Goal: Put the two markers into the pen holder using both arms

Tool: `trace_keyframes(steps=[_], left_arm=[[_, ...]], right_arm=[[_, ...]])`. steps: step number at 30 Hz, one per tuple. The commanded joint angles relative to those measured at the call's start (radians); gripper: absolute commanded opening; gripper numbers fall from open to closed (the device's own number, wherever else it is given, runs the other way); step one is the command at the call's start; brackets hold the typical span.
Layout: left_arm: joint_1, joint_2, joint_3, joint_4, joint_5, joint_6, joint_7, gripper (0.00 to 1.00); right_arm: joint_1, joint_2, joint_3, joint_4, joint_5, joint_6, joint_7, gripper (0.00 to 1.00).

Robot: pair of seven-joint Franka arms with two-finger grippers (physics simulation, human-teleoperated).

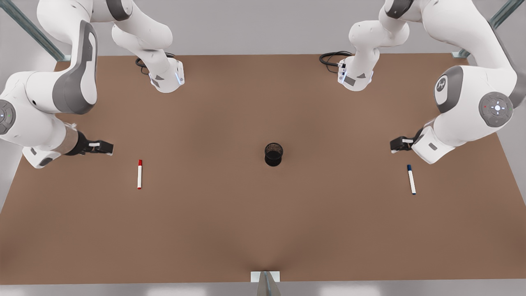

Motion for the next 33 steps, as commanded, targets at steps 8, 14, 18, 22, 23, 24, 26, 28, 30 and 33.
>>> trace_keyframes(steps=[8,14,18,22,23,24,26,28,30,33], left_arm=[[0.054,0.243,0.247,-0.292,-0.126,0.791,0.404,1.00],[0.103,0.313,0.270,-0.421,-0.146,1.007,0.625,1.00],[0.104,0.356,0.272,-0.424,-0.144,1.018,0.682,1.00],[0.104,0.367,0.286,-0.450,-0.146,1.025,0.682,1.00],[0.104,0.376,0.286,-0.450,-0.146,1.025,0.682,1.00],[0.109,0.379,0.286,-0.450,-0.146,1.025,0.680,1.00],[0.116,0.388,0.286,-0.460,-0.183,1.025,0.680,1.00],[0.116,0.395,0.286,-0.461,-0.206,1.025,0.680,1.00],[0.116,0.396,0.286,-0.461,-0.224,1.025,0.678,0.91],[0.116,0.404,0.286,-0.461,-0.226,1.025,0.678,0.70]], right_arm=[[0.005,0.161,0.002,-0.301,0.008,0.596,0.010,1.00],[-0.031,0.350,0.000,-0.300,0.004,0.816,0.001,1.00],[-0.031,0.395,-0.001,-0.298,-0.070,0.859,0.000,1.00],[-0.026,0.338,0.000,-0.407,-0.070,0.848,0.000,1.00],[-0.041,0.315,0.002,-0.450,-0.070,0.857,0.001,1.00],[-0.043,0.307,0.002,-0.456,-0.070,0.854,0.000,1.00],[-0.043,0.290,0.002,-0.485,-0.069,0.854,0.001,0.99],[-0.046,0.292,0.002,-0.491,-0.069,0.852,0.001,0.92],[-0.046,0.281,0.002,-0.514,-0.069,0.849,0.001,0.88],[-0.046,0.255,0.011,-0.548,-0.069,0.848,0.007,0.88]])
